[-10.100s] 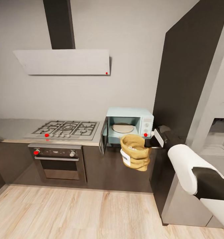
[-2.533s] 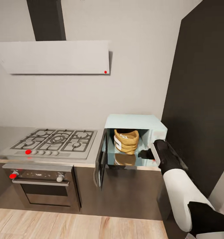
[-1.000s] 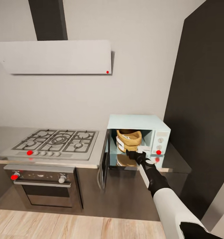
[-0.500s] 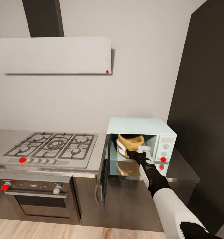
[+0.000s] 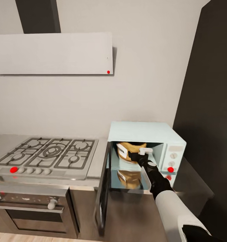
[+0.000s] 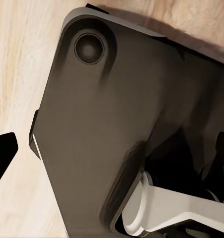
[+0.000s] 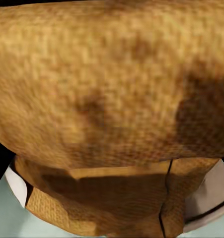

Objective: In the kitchen, take the popcorn bag from the countertop, put it into the microwave, and heat it until the popcorn is cooked so the cooked popcorn ends up inside the bag.

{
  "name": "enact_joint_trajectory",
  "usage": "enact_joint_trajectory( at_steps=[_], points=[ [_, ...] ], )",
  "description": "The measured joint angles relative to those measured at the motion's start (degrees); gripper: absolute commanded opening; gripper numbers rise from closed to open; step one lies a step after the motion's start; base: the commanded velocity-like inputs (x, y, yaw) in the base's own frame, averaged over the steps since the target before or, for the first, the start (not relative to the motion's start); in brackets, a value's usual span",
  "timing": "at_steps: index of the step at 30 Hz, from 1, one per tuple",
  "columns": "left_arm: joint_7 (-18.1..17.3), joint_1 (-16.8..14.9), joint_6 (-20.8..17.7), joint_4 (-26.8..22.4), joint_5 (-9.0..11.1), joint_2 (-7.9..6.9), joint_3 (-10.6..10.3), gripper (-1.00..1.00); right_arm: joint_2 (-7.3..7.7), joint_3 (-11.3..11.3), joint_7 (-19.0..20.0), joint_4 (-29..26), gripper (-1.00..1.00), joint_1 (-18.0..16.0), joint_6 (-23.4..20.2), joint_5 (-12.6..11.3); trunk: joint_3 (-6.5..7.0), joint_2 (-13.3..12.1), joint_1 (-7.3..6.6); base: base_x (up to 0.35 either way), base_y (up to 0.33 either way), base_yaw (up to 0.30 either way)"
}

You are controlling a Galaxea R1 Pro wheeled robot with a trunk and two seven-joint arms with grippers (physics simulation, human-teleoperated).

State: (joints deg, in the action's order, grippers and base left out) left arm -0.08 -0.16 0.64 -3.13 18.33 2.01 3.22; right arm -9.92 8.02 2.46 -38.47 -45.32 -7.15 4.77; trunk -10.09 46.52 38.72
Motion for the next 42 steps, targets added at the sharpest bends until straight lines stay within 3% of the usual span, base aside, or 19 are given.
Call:
enact_joint_trajectory(
  at_steps=[6,15,23,29,32,33,35,38,42],
  points=[
    [0.00,0.00,0.00,-0.01,0.00,0.02,0.01,1.00,0.00,0.11,0.49,-1.18,1.00,0.00,-0.75,-0.07,0.00,0.00,0.02,-0.007,0.000,0.000],
    [0.26,0.00,0.00,0.00,-0.06,0.25,0.08,1.00,0.00,0.15,0.57,-2.27,1.00,0.00,-1.56,0.09,0.00,-0.01,0.05,-0.294,0.000,0.000],
    [0.33,0.00,0.00,0.02,-0.04,0.20,0.08,1.00,-0.01,0.16,0.64,-8.65,1.00,0.00,-12.73,0.08,0.00,-0.01,0.05,-0.316,0.000,0.000],
    [0.32,0.00,0.00,0.00,0.00,0.19,0.08,1.00,-0.01,0.17,0.67,-9.79,1.00,0.01,-15.19,-0.05,0.00,-0.01,0.05,-0.317,0.000,0.000],
    [0.32,0.00,0.02,0.00,0.00,0.18,0.08,1.00,-0.01,0.22,0.66,-9.33,1.00,0.01,-19.30,-0.34,0.00,-0.01,0.05,-0.317,0.000,0.000],
    [0.32,0.00,0.05,-0.01,0.02,0.18,0.08,1.00,0.38,0.18,0.67,-9.21,1.00,0.01,-20.47,-0.36,0.00,-0.01,0.04,-0.317,0.000,0.000],
    [0.32,0.00,0.07,-0.01,0.03,0.18,0.08,1.00,2.89,0.13,0.68,-9.23,1.00,0.48,-24.37,-0.06,0.00,-0.02,0.05,-0.319,0.000,0.000],
    [0.32,0.01,0.03,-0.02,0.02,0.11,0.09,1.00,6.48,0.19,0.77,-9.65,1.00,5.39,-28.58,0.22,-0.01,-0.01,0.05,-0.319,0.000,0.000],
    [0.32,0.00,0.00,-0.02,0.03,0.10,0.09,1.00,9.22,0.23,0.73,-10.55,1.00,13.46,-29.21,0.23,-0.01,-0.01,0.04,-0.309,0.000,0.000]
  ],
)
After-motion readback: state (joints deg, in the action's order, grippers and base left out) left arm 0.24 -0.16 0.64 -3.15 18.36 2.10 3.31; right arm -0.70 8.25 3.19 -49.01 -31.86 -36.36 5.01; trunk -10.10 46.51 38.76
